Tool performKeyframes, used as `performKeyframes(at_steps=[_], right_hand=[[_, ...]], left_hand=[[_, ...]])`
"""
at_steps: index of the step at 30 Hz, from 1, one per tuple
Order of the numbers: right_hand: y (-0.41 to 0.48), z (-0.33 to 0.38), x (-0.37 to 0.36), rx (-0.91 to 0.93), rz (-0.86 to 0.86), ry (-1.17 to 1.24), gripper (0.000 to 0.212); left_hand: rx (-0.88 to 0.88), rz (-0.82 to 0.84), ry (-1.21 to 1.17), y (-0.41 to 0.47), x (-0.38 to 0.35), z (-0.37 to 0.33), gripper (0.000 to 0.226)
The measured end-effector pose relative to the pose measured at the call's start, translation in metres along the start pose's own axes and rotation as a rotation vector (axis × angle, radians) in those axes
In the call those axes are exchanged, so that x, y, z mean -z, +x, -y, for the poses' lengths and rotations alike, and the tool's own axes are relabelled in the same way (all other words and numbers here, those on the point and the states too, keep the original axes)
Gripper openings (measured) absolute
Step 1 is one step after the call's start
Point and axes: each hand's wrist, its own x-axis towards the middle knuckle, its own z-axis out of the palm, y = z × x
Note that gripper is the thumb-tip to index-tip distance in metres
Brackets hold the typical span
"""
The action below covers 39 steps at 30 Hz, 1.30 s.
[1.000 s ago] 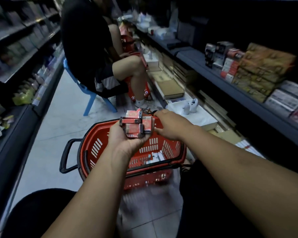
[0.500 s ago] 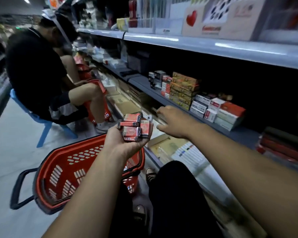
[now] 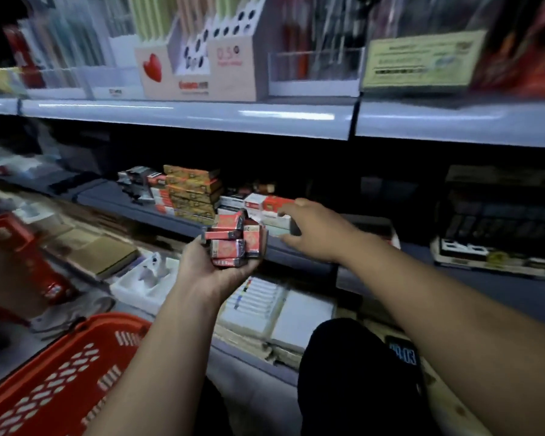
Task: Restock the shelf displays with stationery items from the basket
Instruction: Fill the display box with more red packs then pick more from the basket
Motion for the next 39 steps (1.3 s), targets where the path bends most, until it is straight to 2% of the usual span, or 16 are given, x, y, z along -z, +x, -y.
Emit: performKeyframes(at_steps=[4,6,10,12,14,16,20,23,25,28,35,37,39], right_hand=[[-0.028,-0.04,-0.002,-0.121,-0.013,0.01,0.039],[-0.043,-0.052,-0.005,-0.16,-0.075,0.035,0.035],[-0.058,-0.057,-0.012,-0.164,-0.363,0.155,0.013],[-0.06,-0.052,-0.013,-0.22,-0.492,0.3,0.012],[-0.061,-0.047,-0.012,-0.286,-0.549,0.422,0.015],[-0.06,-0.043,-0.013,-0.328,-0.563,0.45,0.021],[-0.058,-0.043,-0.01,-0.391,-0.511,0.434,0.008],[-0.057,-0.041,-0.005,-0.447,-0.408,0.417,0.012],[-0.052,-0.042,-0.003,-0.496,-0.424,0.449,0.009],[-0.051,-0.046,-0.001,-0.539,-0.454,0.61,0.007],[-0.068,-0.043,0.012,-0.534,-0.513,1.161,0.005],[-0.073,-0.046,0.012,-0.526,-0.538,1.222,0.015],[-0.077,-0.053,0.013,-0.543,-0.556,1.198,0.016]], left_hand=[[0.078,0.024,0.074,0.033,-0.016,0.031,0.041],[0.147,0.034,0.098,0.049,-0.021,0.045,0.043],[0.237,0.038,0.14,0.075,-0.027,0.071,0.043],[0.267,0.052,0.167,0.085,-0.03,0.082,0.043],[0.29,0.061,0.178,0.092,-0.033,0.09,0.042],[0.32,0.07,0.181,0.095,-0.037,0.094,0.042],[0.344,0.096,0.18,0.092,-0.046,0.094,0.044],[0.338,0.113,0.185,0.089,-0.051,0.093,0.045],[0.332,0.109,0.159,0.089,-0.053,0.093,0.045],[0.339,0.131,0.122,0.087,-0.053,0.094,0.047],[0.266,0.061,0.138,0.075,-0.048,0.094,0.044],[0.264,0.057,0.123,0.076,-0.047,0.094,0.043],[0.294,0.065,0.067,0.079,-0.047,0.096,0.044]])
